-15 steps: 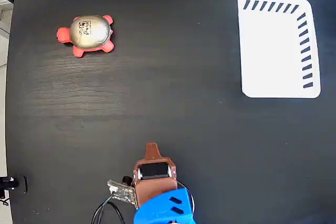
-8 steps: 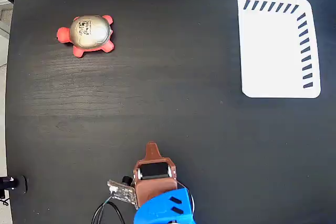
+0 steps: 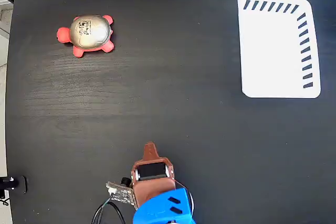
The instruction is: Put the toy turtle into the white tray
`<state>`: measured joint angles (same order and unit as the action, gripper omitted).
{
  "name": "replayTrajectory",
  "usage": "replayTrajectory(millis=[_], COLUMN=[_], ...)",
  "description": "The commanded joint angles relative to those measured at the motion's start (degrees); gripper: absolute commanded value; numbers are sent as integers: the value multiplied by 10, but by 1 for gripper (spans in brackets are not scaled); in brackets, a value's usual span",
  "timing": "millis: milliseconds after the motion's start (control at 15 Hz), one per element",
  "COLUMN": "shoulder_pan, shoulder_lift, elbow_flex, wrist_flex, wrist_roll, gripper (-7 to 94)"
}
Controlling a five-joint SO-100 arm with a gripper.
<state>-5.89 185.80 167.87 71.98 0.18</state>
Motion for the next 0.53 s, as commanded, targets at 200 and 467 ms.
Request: replayTrajectory(millis=[200, 467], shoulder_pan=[-22, -20], shoulder_lift=[-18, -262], elbow_flex=[-10, -166], wrist_flex=[-18, -128], wrist_roll=[21, 5], gripper=[0, 0])
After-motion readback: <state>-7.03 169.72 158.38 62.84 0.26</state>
